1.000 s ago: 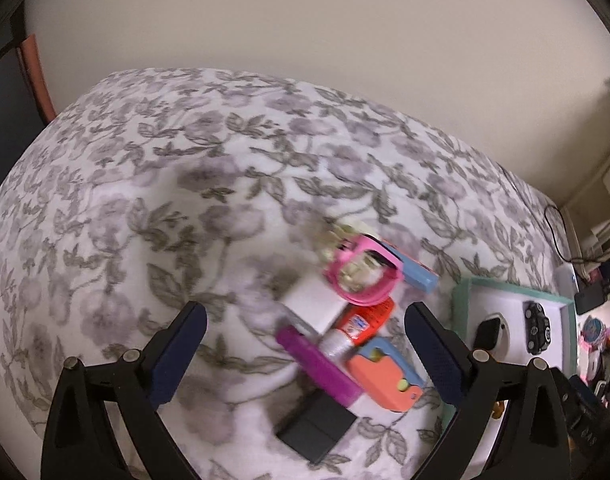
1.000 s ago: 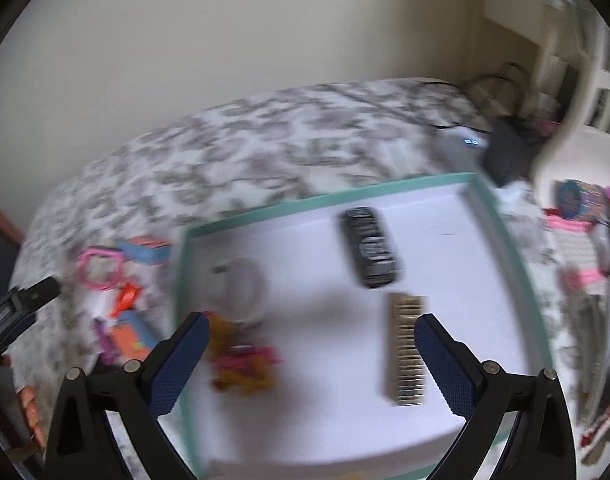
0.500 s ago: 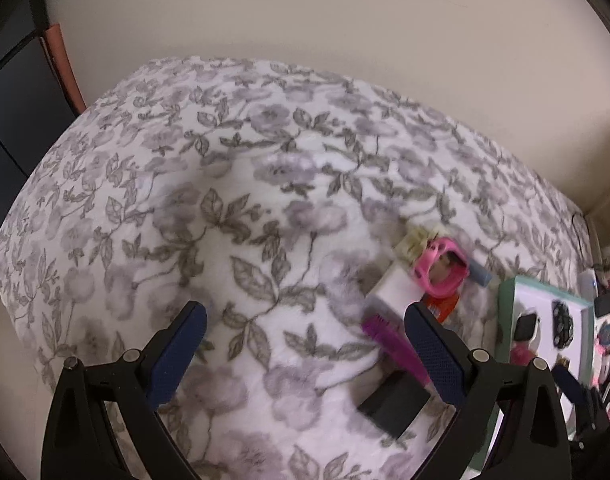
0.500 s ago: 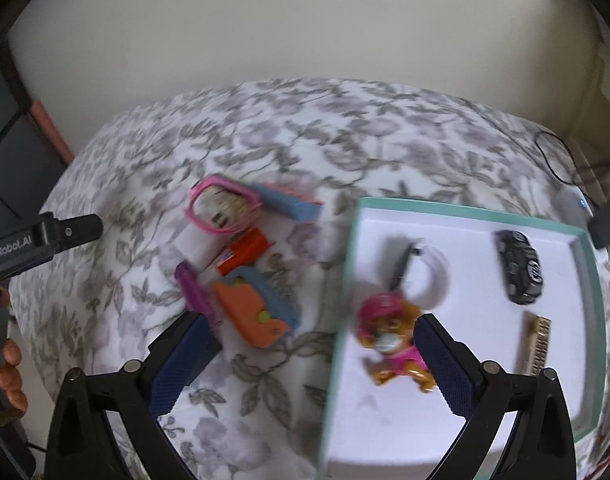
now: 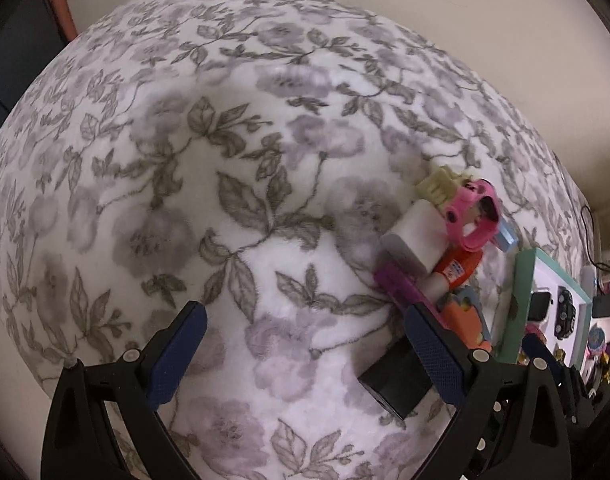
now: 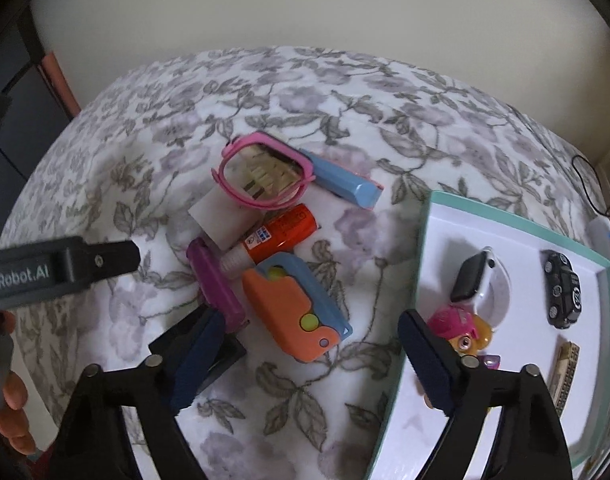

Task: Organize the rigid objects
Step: 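Reach the left tool toward the black charger while the right tool reaches toward the orange-blue toy, then grasp the black charger with the left tool while the right tool grasps the orange-blue toy, then carry the charger with the left tool while the right tool carries the orange-blue toy to the tray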

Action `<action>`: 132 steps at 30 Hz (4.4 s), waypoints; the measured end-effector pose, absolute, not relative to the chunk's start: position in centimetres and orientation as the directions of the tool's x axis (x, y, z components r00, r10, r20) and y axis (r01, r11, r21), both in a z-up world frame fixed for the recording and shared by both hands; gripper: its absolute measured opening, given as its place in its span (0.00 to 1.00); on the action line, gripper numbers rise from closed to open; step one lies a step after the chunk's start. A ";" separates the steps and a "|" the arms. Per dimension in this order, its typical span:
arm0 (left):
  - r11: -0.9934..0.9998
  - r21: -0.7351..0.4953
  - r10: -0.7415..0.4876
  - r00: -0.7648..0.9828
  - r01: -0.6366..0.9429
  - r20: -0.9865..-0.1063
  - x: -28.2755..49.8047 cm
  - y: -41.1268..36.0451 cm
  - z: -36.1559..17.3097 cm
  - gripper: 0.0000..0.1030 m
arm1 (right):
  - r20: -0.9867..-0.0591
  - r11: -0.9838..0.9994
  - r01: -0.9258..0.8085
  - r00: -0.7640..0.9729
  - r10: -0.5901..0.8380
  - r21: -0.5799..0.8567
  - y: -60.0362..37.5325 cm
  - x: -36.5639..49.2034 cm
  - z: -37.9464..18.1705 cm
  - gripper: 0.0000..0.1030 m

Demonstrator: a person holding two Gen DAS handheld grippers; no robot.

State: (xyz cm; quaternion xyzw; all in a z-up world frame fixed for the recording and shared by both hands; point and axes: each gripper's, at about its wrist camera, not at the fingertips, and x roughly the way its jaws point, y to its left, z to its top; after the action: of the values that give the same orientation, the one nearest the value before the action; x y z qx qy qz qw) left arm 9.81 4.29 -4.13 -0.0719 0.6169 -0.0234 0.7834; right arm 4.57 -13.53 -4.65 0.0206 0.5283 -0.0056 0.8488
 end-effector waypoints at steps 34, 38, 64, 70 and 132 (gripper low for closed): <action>0.989 -0.147 -0.149 0.164 0.026 -0.975 9.6 1.2 -7.0 0.96 | -0.942 0.997 0.044 0.334 0.041 0.059 -13.0 4.8 -7.8 0.53; 0.988 -0.141 -0.149 0.154 0.063 -0.977 9.2 -0.2 -6.8 0.96 | -0.947 0.994 0.077 0.316 0.054 0.083 -13.3 4.0 -7.9 0.53; 0.967 -0.240 -0.244 0.043 0.086 -0.969 5.5 -3.7 -8.7 0.72 | -0.961 0.988 0.106 0.264 0.082 0.114 -13.2 0.1 -7.4 0.53; 0.957 -0.273 -0.279 0.048 0.094 -0.959 5.1 -3.0 -8.4 0.58 | -0.963 0.988 0.104 0.256 0.082 0.111 -12.9 -0.3 -7.4 0.53; 0.849 -0.247 -0.366 0.184 0.467 -0.912 -0.6 -15.3 -1.1 0.56 | -0.901 0.815 0.568 0.406 -0.155 0.116 -32.3 -6.6 0.0 0.23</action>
State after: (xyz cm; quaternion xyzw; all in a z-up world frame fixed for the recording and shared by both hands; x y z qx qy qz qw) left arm -0.56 -15.29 -1.12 0.0437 0.5785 -0.2711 0.7681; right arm -6.59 -32.33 0.05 0.2076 0.4976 -0.2223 0.8123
